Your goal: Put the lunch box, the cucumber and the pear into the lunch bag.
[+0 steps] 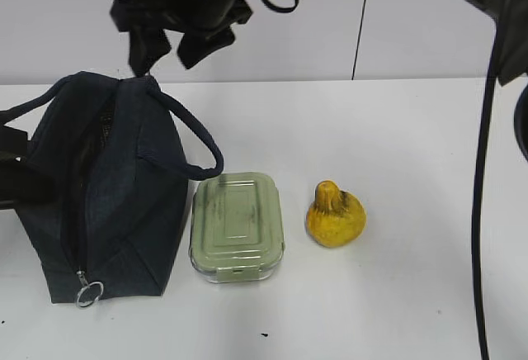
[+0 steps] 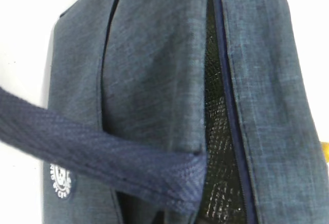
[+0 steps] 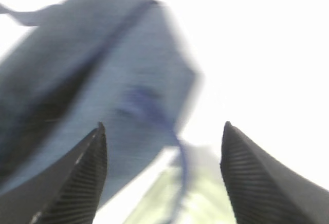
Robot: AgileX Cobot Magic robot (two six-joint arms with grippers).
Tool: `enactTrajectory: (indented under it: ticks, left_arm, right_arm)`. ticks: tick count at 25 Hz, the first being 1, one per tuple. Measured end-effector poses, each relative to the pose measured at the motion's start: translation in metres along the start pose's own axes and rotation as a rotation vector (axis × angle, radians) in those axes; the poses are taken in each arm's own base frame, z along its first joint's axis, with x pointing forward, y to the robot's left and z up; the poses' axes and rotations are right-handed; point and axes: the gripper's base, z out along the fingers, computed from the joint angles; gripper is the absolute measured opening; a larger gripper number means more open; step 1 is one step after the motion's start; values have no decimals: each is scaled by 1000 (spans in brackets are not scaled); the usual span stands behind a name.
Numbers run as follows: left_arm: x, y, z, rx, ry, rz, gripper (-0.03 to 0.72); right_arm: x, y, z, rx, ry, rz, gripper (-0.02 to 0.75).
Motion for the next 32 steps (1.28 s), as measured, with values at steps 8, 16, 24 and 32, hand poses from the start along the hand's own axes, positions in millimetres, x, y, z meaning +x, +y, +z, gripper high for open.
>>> enactTrajectory:
  ticks: [8, 16, 24, 32]
  left_arm:
    - [0, 0, 0, 0, 0, 0, -16]
    - [0, 0, 0, 0, 0, 0, -16]
    - [0, 0, 0, 0, 1, 1, -16]
    - [0, 0, 0, 0, 1, 1, -16]
  right_arm:
    - [15, -24, -41, 344, 55, -60, 520]
    - [58, -35, -65, 446, 182, -27, 517]
    - [98, -45, -59, 409, 310, 48, 513]
    - [129, -46, -32, 346, 427, 80, 512]
